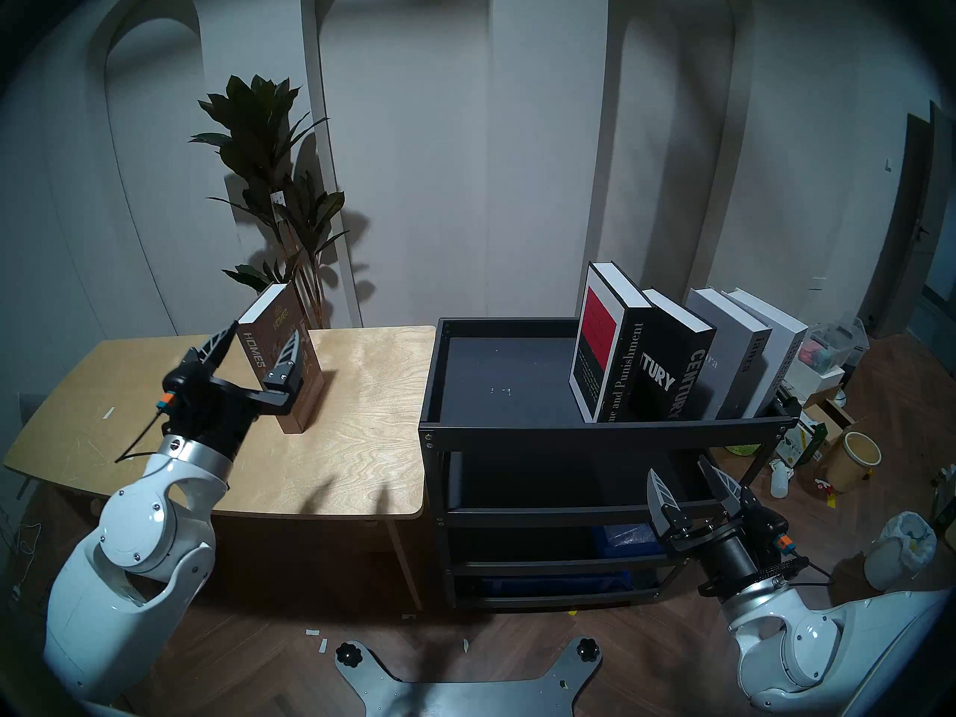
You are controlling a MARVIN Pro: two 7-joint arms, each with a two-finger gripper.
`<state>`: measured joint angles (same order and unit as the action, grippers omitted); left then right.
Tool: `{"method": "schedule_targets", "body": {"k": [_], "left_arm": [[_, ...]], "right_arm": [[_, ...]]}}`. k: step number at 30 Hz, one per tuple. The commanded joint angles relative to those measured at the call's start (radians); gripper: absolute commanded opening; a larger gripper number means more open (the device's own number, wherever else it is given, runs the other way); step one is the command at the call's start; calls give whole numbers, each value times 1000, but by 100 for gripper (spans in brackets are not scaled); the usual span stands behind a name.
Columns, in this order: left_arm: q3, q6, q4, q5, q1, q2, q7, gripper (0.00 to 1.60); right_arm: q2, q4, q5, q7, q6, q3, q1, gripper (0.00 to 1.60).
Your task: Move the books from the display table onto the shelf, standing them upright with spines facing out and tallest at one end
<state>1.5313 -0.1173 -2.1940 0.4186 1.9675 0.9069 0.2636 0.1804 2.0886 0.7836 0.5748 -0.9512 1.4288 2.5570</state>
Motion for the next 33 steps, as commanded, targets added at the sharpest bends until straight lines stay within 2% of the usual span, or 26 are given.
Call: {"method": "schedule_targets", "body": {"k": [1,6,10,16,25,29,31,33], "left_arm": [[34,-11,85,4,-112,-18,-32,160],[87,-1,169,31,-162,-29,-37,160],[110,2,210,86,-196,-25,-45,160],[71,12,263,147,-259,-14,-59,160],[18,13,357,161,-351,-9,-81,160],[15,11,386,160,-377,-15,-94,160],[1,12,420,160,-416,-12,-101,160],[11,10,423,159,-407,-19,-111,160]], "right_arm": [[14,3,10,-29,-9,24,20,160],[17,2,19,-39,-9,26,21,160],[23,1,28,-54,-9,35,27,160],[37,0,43,-85,-9,60,47,160],[56,-2,68,-131,-9,95,73,160],[61,-3,76,-144,-9,103,79,160],[64,-3,80,-152,-9,108,83,160],[66,-3,84,-158,-9,113,86,160]]}}
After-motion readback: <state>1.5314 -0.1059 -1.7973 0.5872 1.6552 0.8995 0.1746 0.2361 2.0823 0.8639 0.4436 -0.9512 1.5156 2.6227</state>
